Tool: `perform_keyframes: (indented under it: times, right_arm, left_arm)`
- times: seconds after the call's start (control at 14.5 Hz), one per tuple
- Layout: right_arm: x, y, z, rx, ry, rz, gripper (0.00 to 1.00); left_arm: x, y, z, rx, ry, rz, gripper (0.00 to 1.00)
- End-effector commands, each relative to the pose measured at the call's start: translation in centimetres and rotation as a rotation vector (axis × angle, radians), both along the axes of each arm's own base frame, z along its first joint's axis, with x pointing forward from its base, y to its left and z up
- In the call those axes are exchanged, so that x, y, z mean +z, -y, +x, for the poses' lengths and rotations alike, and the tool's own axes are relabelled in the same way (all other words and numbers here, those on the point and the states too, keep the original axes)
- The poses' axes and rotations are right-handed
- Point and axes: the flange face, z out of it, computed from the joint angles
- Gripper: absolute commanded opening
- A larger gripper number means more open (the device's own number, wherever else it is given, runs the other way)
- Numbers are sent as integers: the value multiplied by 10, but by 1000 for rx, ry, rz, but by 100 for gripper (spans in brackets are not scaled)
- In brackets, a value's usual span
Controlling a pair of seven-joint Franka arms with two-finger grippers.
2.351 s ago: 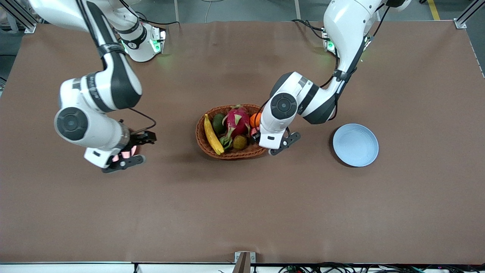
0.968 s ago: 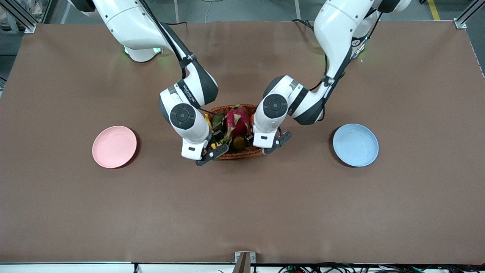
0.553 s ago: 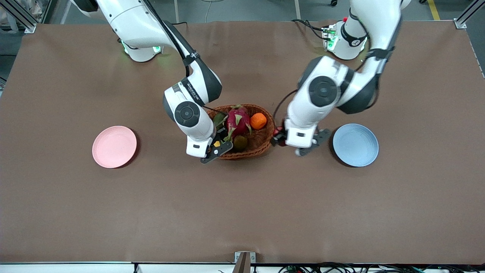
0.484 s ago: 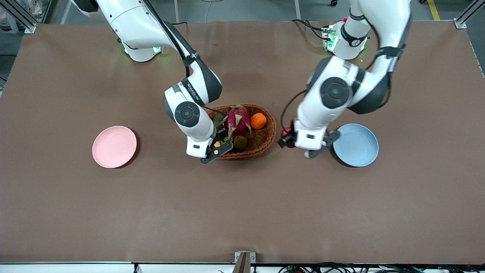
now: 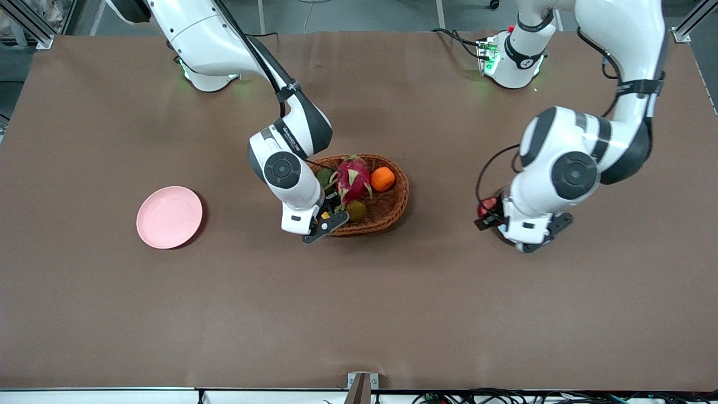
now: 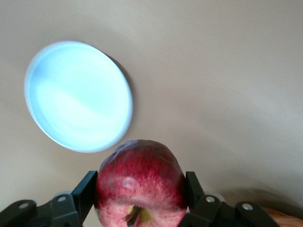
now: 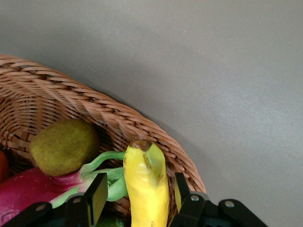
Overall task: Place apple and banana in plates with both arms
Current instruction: 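Carry the red apple with the left gripper over the light blue plate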
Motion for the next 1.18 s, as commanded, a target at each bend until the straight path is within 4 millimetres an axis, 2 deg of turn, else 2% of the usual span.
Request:
perform_keyframes:
  times: [0.0,0.07,0.14,0.48,0.69,0.9,1.11]
  right_arm:
    - [1,-6,-1,31,20,-10,65]
    - [2,-7,-1,40,28,-16,66]
    - [1,-8,-2,43,35,-16,66]
    - [-4,-12,-4,72,58,-35,66]
    - [-6,-11,-4,88,69,-57,67]
    - [-6,-15,-5,98,81,-56,67]
    - [-10,-20,-7,105,89,-52,67]
  left_arm:
    - [-2,-72,-9,-75,-20,-12,17]
    - [-7,-94,-12,-93,-27,-21,17]
    - [-13,-107,-16,-114,-23,-28,17]
    - [-60,-158,-36,-191,46,-51,19]
    - [-88,-160,-54,-189,43,-60,20]
    - [-98,-156,-57,-186,37,-69,20]
    - [-109,-143,-58,-174,50,-97,20]
